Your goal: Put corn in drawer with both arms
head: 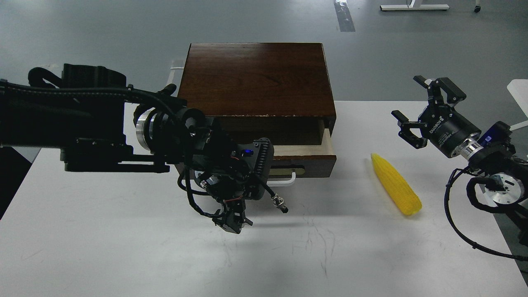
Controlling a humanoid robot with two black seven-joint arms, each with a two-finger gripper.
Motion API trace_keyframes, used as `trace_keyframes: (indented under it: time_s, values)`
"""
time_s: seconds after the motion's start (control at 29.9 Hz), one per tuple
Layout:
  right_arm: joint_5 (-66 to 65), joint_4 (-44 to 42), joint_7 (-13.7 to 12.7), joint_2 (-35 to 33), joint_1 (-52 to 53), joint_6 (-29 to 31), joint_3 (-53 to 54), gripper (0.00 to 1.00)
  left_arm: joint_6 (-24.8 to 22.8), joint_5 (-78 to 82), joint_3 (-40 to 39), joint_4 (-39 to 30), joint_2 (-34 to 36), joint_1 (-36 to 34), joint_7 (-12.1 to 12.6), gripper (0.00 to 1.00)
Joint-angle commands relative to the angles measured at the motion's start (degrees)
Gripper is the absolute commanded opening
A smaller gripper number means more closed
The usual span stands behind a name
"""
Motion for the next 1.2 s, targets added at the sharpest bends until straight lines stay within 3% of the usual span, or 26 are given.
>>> trace_keyframes:
  time_s: [0.0, 0.7, 0.9, 1.04, 1.17]
  values:
    - [-0.05, -0.01, 0.0, -0.04, -0.09, 0.0, 0.0, 1.0, 0.01, 0.17, -0.08, 0.06, -0.04, 0.0, 0.01, 0.97]
    - [0.03, 0.08, 0.0, -0.04, -0.26, 0.0, 0.0, 1.0, 0.01, 1.05, -1.48, -0.11, 2.94, -5.88, 0.01, 0.97]
    - [0.03, 0.08, 0.0, -0.74, -0.44, 0.0, 0.0, 1.0, 0.01, -8.07, -6.84, -5.73, 9.09, -13.33, 0.01, 0.97]
    - [0.03, 0.08, 0.0, -0.74, -0.44, 0.0, 0.0, 1.0, 0.01, -16.49, -8.06, -5.92, 9.45, -18.1, 0.01, 0.97]
    - [0.03, 0.17, 0.0, -1.09, -0.53, 0.0, 0.08, 1.0, 0.01, -23.72, -11.14, -4.6, 10.85, -18.2, 0.01, 0.97]
